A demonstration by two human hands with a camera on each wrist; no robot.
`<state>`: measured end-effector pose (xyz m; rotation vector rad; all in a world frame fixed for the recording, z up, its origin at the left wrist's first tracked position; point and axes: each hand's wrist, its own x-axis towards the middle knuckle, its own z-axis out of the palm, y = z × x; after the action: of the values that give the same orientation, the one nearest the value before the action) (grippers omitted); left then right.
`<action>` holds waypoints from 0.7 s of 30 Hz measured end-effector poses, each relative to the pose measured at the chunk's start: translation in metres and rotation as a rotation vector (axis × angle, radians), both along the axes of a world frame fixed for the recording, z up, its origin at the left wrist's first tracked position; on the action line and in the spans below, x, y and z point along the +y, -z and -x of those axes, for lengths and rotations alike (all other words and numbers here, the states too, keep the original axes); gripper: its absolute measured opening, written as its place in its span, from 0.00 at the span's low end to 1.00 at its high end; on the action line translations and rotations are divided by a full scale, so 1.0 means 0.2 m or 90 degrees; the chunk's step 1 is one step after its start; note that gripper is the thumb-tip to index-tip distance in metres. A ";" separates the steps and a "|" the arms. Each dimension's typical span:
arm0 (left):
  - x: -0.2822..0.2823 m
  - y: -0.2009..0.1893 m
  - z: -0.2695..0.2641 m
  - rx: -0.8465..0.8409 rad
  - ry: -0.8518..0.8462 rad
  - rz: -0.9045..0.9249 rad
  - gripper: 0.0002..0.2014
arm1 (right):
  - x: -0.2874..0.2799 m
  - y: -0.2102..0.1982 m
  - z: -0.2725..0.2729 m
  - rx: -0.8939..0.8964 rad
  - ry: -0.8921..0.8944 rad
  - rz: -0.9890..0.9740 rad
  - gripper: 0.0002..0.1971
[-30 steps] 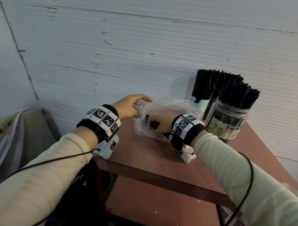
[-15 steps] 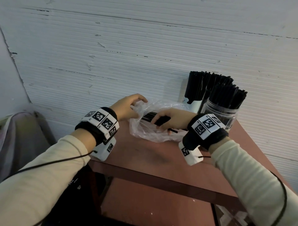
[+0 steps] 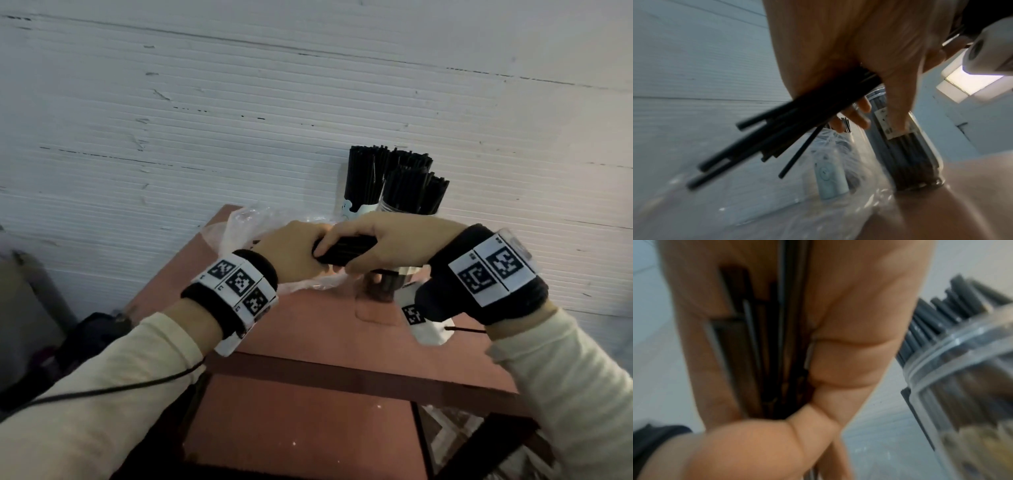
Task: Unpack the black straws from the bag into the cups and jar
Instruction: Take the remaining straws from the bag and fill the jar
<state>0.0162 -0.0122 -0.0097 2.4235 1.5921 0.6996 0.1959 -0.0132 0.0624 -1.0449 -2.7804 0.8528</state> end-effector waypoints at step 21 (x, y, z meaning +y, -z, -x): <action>0.00 0.05 -0.26 -0.542 0.053 0.229 0.13 | 0.05 0.05 0.02 0.383 0.043 -0.455 0.11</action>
<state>0.0690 -0.0122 -0.0194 1.5800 1.1215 1.1081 0.1921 -0.0033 0.0527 -0.6103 -2.2143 0.0848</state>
